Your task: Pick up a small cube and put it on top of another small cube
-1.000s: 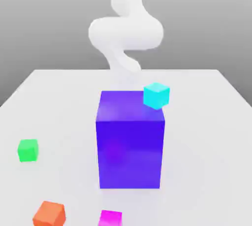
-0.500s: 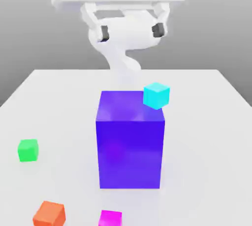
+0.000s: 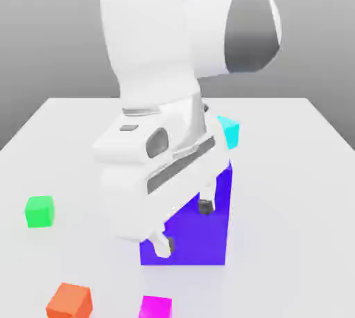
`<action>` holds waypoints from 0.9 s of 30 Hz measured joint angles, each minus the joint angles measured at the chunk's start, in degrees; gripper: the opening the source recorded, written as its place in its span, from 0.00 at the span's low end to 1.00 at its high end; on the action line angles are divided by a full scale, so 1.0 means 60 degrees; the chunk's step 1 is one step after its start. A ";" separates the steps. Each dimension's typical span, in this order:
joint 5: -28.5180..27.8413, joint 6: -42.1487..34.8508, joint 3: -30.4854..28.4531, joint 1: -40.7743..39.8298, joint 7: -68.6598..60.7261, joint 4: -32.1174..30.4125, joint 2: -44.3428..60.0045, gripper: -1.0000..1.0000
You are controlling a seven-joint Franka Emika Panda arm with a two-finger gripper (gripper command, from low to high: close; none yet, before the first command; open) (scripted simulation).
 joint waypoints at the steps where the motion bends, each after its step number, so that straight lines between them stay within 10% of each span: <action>1: 0.0001 0.0094 0.0036 -0.0046 -0.0335 -0.0014 0.0237 0.50; 14: -0.0323 0.2045 0.0815 -0.0919 -0.3392 0.0073 0.3393 0.50; 15: -0.0165 0.2260 0.1002 -0.1072 -0.3519 0.0142 0.3684 0.00; 27: -0.1145 0.1230 0.0158 -0.0639 -0.2927 -0.0285 0.2226 0.00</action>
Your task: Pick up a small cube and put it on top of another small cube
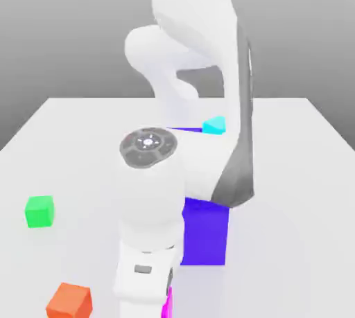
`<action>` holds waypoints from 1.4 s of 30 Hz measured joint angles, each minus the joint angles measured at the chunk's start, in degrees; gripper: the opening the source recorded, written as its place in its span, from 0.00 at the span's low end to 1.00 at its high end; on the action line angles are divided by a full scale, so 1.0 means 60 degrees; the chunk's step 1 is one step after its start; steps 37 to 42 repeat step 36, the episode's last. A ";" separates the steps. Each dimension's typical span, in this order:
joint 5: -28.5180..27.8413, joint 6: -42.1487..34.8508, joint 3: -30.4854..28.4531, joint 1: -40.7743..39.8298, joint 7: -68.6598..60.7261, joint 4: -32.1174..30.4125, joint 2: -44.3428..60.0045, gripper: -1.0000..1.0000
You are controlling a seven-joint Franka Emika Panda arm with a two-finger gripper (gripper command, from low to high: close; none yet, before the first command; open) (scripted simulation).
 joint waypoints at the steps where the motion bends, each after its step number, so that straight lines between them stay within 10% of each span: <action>1: -0.0210 -0.0088 -0.0272 -0.0125 -0.0057 -0.0166 -0.0268 0.00; 18: -0.3768 -0.0133 -0.3751 -0.4340 -0.1856 -0.3548 -0.4181 0.00; 34: 0.0793 0.1673 -0.2480 -0.4840 -0.5366 -0.3540 -0.1781 0.00; 35: 0.1062 0.1775 -0.2291 -0.4973 -0.5558 -0.3536 -0.1634 1.00; 42: 0.1062 0.1775 -0.2291 -0.4973 -0.5558 -0.3536 -0.1634 1.00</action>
